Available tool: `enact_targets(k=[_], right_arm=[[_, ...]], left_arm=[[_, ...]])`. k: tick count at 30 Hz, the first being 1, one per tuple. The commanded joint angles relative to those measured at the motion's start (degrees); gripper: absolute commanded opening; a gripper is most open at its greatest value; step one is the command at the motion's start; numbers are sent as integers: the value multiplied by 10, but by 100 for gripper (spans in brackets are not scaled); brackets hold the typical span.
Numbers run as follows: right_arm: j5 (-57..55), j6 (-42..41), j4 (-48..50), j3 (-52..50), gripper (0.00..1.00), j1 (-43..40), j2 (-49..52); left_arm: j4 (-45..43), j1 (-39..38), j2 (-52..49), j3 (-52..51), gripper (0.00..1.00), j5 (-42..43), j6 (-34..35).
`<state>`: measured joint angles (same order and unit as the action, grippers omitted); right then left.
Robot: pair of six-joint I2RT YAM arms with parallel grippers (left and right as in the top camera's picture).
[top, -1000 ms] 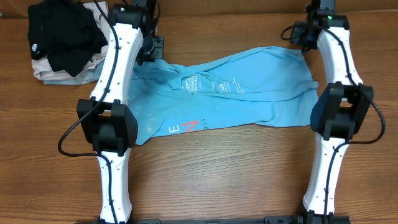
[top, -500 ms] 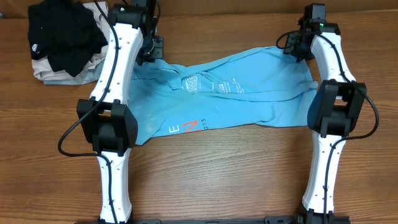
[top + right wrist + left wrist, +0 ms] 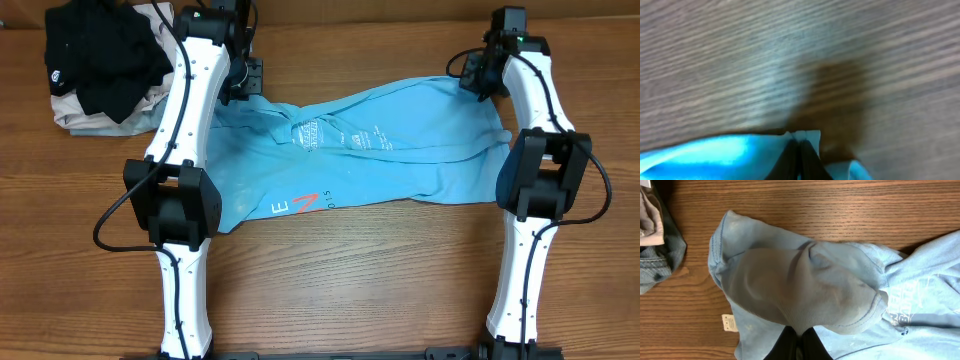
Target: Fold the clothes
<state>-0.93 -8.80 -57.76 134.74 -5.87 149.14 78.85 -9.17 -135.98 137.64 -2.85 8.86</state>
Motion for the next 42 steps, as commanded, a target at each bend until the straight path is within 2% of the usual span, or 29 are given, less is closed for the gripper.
enact_targets(k=[1,8,12,16,20,23,27,34,42], right_arm=[[7,-9,-32,63,4,-2,-49],[35,-12,-150,108,4,-2,-125],[36,-17,-239,108,4,-3,-162],[34,-17,-342,108,4,-14,-189],[36,-17,-393,108,4,-45,-209],[59,-13,-393,99,4,-68,-217],[73,-2,-393,63,4,-84,-226],[60,0,-393,-72,4,-84,-231],[22,-6,-376,-190,4,-100,-231]], left_arm=[[11,4,10,14,4,-1,-5],[48,9,26,81,4,-2,-5],[96,9,36,126,4,-2,-12],[153,14,55,130,4,-3,-12],[180,30,67,127,4,13,-14],[180,38,68,123,4,26,-23],[180,46,76,74,4,26,-27],[180,47,89,-74,4,57,-24],[156,41,89,-193,4,34,-25]])
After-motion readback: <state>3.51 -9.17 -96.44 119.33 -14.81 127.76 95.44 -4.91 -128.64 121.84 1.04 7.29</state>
